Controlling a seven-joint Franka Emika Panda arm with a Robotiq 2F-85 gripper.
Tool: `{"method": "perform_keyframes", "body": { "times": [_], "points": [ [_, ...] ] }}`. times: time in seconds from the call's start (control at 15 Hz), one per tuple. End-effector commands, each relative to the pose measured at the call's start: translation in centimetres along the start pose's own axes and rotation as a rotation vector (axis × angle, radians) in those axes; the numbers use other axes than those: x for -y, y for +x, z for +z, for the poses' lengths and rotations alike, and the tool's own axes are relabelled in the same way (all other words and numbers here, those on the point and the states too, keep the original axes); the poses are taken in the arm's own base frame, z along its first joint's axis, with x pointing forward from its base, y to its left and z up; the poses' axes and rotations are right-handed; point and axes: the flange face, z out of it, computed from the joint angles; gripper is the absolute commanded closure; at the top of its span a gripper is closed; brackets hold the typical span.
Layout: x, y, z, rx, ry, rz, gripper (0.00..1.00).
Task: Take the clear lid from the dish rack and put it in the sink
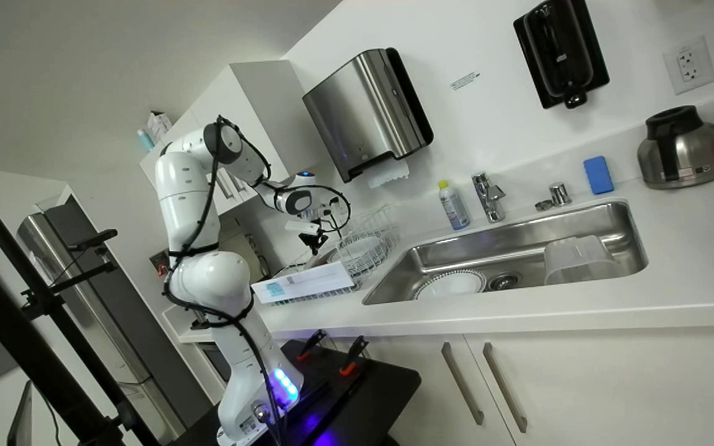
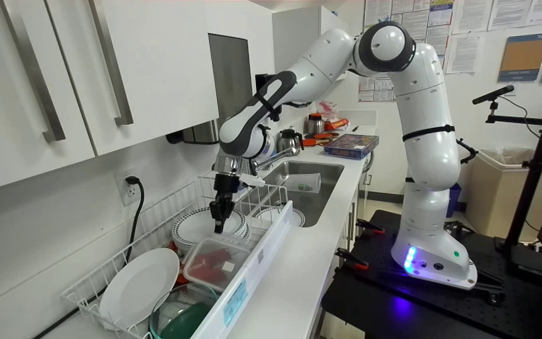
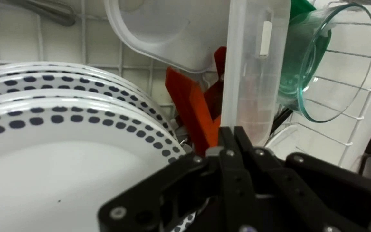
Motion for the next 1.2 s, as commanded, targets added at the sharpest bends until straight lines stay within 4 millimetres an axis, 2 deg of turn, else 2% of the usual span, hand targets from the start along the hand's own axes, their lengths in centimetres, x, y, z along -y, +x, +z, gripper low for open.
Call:
{"method": "perform_keyframes", "body": {
  "times": [0.0,0.27,0.73,1.13],
  "points": [
    [1.7,-2.3,-4.1,-0.101,-0.02,0.091,0.99],
    [2.5,-4.4,-8.6,-0.248,-0.065,0.193,0.99],
    [2.6,-8.4,-15.6,-0.475,-0.109,0.385,0.99],
    [2.0,-10.7,-19.5,-0.669,-0.104,0.529,0.99]
  ]
}}
